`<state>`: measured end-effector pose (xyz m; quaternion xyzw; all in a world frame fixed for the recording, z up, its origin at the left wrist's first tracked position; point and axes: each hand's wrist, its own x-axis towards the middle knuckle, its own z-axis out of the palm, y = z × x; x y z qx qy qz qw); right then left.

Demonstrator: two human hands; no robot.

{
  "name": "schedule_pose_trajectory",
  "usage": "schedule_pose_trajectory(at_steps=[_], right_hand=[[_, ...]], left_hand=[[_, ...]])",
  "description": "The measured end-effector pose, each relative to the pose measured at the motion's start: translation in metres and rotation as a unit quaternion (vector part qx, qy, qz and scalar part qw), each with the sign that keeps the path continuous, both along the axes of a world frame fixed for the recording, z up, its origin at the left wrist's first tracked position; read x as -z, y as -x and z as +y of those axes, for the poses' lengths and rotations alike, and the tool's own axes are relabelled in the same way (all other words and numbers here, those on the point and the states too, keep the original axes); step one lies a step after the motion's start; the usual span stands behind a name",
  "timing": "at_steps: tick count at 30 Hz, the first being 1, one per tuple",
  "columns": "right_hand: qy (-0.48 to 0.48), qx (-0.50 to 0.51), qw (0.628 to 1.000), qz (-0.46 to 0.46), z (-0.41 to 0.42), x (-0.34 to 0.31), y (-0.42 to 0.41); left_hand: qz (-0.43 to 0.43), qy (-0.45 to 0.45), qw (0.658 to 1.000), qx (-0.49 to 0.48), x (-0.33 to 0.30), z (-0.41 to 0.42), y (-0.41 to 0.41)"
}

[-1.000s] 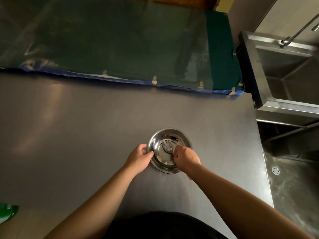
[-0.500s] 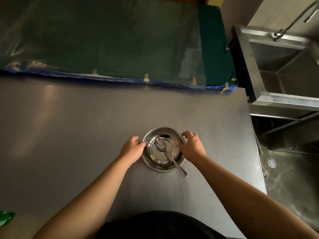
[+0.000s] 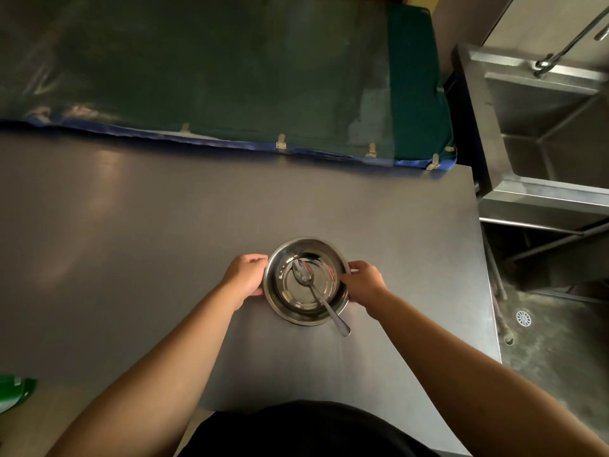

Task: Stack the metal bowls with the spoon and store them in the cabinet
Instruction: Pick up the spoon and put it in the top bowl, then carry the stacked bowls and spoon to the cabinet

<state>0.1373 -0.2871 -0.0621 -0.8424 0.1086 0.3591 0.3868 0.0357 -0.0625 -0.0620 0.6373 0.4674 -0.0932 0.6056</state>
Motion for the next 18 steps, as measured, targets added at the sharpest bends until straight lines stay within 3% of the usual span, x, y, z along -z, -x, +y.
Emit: schedule_pose_trajectory(at_steps=[11, 18], right_hand=[[-0.080, 0.020, 0.996, 0.037, -0.040, -0.040, 0.014], [-0.102, 0.101, 0.990, -0.013, -0.071, -0.075, 0.043]], left_hand=[[-0.046, 0.015, 0.999, 0.000, -0.022, -0.022, 0.023], [-0.106, 0.069, 0.989, 0.074, -0.047, -0.028, 0.012]])
